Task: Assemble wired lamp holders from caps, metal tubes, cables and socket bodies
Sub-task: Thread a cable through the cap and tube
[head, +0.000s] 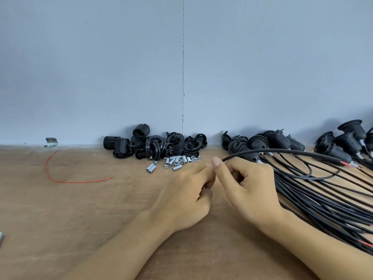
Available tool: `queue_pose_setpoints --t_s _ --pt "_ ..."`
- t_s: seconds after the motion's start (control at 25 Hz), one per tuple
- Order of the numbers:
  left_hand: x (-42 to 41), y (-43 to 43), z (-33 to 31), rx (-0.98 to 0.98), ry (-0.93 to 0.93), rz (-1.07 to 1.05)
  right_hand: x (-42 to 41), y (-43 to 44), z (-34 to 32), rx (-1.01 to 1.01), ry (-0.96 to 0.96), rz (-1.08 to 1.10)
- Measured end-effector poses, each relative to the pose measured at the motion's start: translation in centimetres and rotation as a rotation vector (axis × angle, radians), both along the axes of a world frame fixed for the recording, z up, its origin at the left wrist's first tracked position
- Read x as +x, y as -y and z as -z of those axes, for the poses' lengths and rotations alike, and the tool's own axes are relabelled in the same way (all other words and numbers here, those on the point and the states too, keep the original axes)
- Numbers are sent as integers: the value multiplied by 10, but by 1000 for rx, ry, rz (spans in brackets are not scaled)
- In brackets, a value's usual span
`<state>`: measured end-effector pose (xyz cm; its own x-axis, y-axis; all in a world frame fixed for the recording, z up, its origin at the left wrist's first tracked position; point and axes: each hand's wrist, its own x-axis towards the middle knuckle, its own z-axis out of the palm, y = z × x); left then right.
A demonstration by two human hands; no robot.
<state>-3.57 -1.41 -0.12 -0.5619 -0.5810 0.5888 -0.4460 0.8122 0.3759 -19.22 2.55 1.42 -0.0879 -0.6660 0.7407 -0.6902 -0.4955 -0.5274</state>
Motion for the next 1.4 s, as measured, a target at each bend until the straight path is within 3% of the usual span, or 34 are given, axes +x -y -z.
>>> queue_pose_setpoints --t_s 0.12,0.28,0.48,0.68,0.84,1.0,1.12,1.28,1.4 --pt "1 0 1 6 41 36 9 -4 3 -17 99 -175" --pt "2 9 4 11 92 53 6 3 10 -70 -91 -118" --pt "2 7 9 78 8 27 -9 15 12 199 -75 -118" --pt "6 9 8 117 -19 -132 -12 20 14 391 -333 204" --pt "9 8 5 253 -80 -182 -14 24 14 443 -370 235" --pt "14 16 2 35 -361 -386 -9 20 18 383 -461 7" --pt "29 34 -1 37 -472 -612 -4 20 21 375 -552 -128" --pt "57 63 -2 214 -331 -981 -6 22 23 323 -480 -183" --pt "72 76 2 366 -234 -1005 -6 21 23 295 -463 -187"
